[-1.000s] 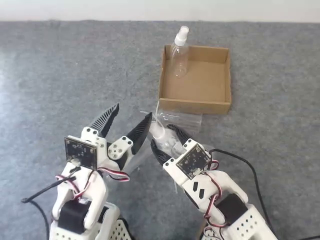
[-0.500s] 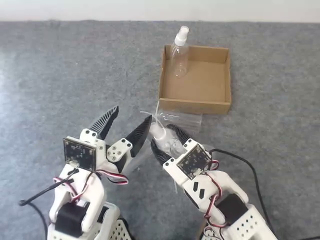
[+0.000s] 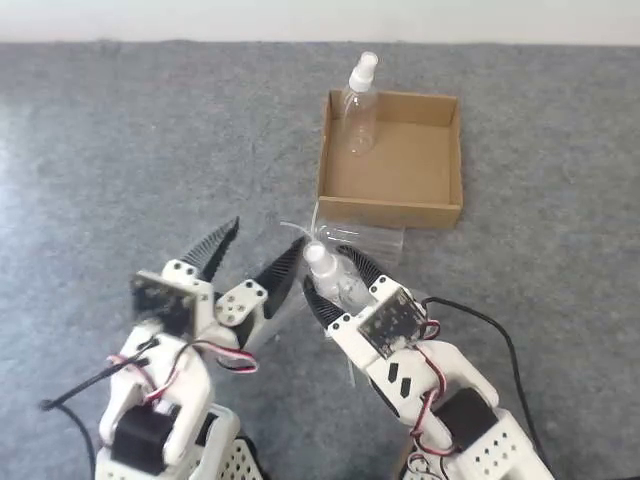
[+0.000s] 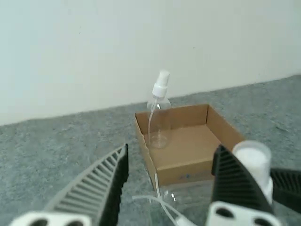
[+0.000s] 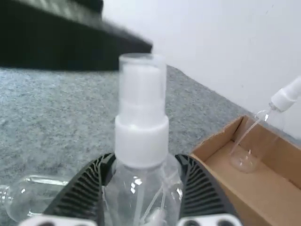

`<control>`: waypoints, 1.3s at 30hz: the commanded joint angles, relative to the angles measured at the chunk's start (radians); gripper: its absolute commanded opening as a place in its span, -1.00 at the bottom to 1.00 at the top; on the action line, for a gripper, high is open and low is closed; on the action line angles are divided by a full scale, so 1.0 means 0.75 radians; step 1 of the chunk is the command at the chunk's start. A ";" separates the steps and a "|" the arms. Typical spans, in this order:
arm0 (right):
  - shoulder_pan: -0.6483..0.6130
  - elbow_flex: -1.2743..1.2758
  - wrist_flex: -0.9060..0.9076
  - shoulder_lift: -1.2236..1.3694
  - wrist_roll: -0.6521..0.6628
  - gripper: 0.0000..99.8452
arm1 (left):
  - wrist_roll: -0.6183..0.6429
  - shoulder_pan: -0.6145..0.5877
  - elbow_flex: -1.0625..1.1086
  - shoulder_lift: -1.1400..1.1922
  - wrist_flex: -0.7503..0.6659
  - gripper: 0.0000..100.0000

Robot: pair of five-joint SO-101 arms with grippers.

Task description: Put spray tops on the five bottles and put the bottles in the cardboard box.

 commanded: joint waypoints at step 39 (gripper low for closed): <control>0.345 -0.395 -0.179 -0.011 -0.278 -0.97 | 0.133 -0.008 -0.011 -0.006 0.045 -0.46</control>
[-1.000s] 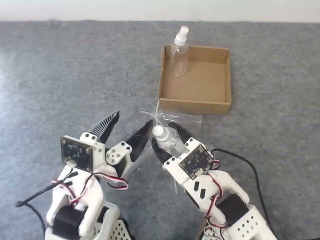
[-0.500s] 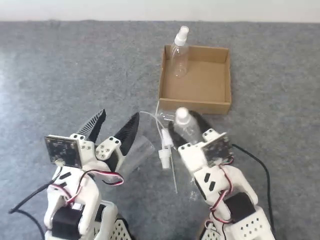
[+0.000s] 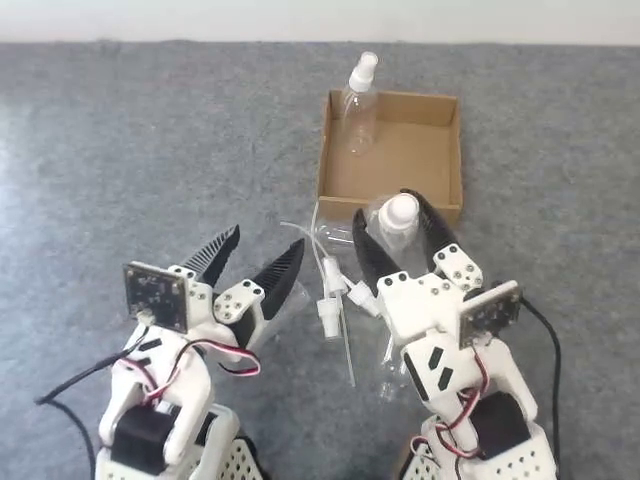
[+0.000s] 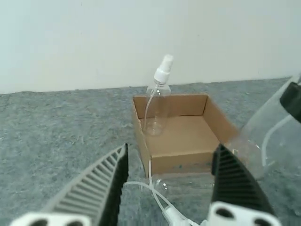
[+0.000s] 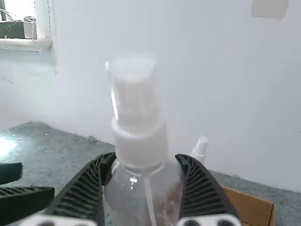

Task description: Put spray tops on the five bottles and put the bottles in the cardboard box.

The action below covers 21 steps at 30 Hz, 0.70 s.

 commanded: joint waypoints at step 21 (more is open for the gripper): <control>-0.015 -0.630 -0.226 0.897 -0.033 -0.97 | -0.014 0.010 -0.011 -0.006 -0.035 -0.46</control>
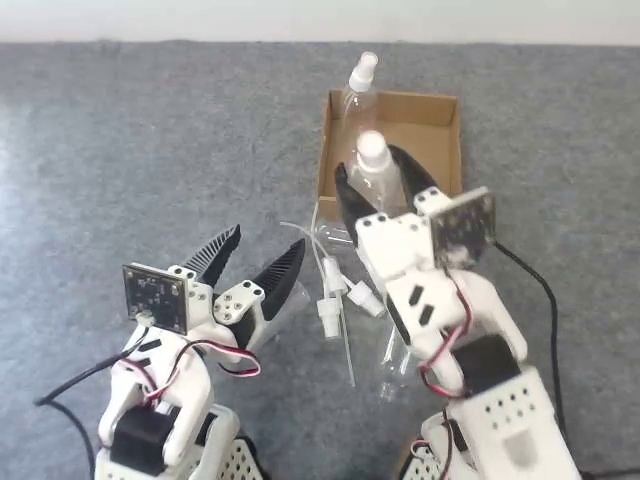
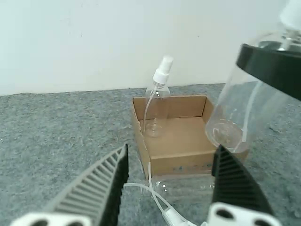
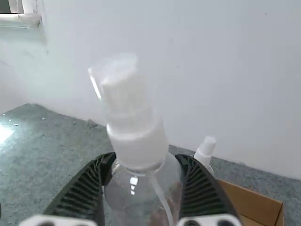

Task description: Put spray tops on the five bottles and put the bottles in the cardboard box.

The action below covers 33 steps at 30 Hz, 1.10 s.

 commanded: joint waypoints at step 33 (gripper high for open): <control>-0.375 -0.121 0.054 -0.015 -0.006 -0.97 | -0.016 -0.006 -0.005 -0.006 -0.070 -0.46</control>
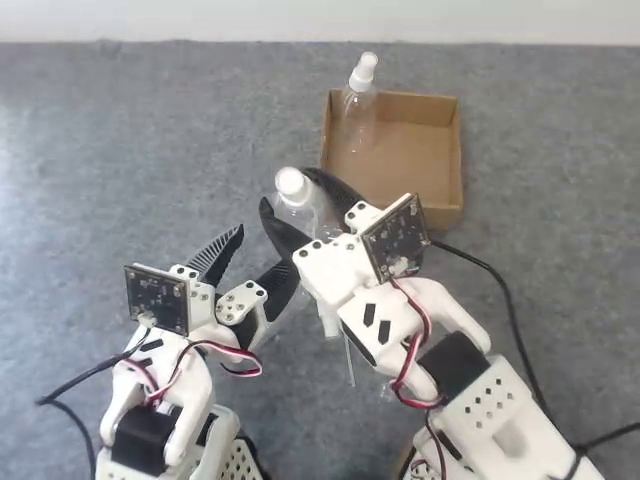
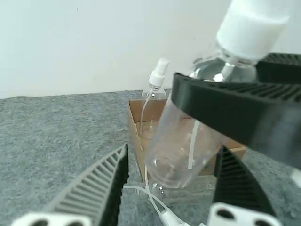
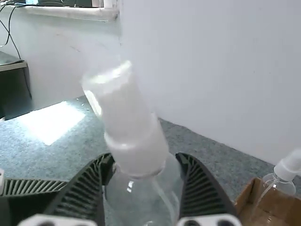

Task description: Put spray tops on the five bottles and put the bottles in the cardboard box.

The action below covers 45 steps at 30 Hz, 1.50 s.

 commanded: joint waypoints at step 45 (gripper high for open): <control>0.402 -0.338 -0.220 0.690 0.002 -0.97 | 0.338 -0.646 -0.052 -0.006 -0.143 -0.46</control>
